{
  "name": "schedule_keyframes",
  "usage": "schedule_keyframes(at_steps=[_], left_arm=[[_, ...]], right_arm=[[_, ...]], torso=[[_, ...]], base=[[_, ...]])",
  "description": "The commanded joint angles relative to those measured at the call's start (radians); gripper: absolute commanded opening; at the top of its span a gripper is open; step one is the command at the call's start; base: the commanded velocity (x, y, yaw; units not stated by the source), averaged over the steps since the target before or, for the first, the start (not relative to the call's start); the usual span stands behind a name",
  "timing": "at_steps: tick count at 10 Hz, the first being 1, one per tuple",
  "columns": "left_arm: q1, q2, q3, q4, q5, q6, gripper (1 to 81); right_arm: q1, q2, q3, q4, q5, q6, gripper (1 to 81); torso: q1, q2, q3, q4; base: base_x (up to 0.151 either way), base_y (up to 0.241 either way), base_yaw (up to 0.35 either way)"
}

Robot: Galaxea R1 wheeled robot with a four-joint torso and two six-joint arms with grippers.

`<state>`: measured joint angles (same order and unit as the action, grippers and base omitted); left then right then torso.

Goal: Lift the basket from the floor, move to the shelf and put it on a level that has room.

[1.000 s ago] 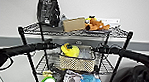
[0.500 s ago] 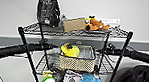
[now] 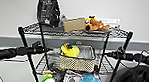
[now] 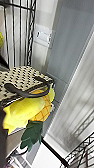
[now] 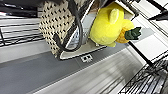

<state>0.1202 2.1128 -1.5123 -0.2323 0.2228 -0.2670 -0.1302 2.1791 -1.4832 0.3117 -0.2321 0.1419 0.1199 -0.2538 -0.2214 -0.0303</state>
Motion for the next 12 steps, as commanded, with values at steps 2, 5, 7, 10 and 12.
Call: schedule_keyframes(at_steps=[2,5,7,10,12], left_arm=[[0.000,-0.175,0.218,-0.013,0.001,-0.207,81.1],[0.080,-0.284,0.358,-0.035,0.035,-0.371,81.1],[0.169,-0.333,0.416,-0.028,0.026,-0.365,81.1],[0.328,-0.326,0.412,0.024,0.014,-0.345,81.1],[0.484,-0.290,0.388,0.099,-0.049,-0.344,81.1]], right_arm=[[0.033,-0.175,0.155,0.093,0.020,0.119,81.1],[-0.010,-0.275,0.264,0.115,-0.072,0.292,81.1],[-0.101,-0.327,0.293,0.116,-0.073,0.297,81.1],[-0.240,-0.344,0.295,0.084,-0.072,0.291,81.1],[-0.353,-0.330,0.276,0.043,-0.061,0.289,81.1]], torso=[[0.000,0.000,0.000,0.000],[0.000,0.000,0.001,0.000],[-0.001,-0.001,0.001,0.000],[-0.002,-0.001,0.002,0.000],[-0.002,-0.002,0.002,0.000]], base=[[0.000,0.000,0.000],[0.000,0.000,0.000],[0.000,0.000,0.000],[0.000,0.000,0.000],[0.000,0.000,0.000]])
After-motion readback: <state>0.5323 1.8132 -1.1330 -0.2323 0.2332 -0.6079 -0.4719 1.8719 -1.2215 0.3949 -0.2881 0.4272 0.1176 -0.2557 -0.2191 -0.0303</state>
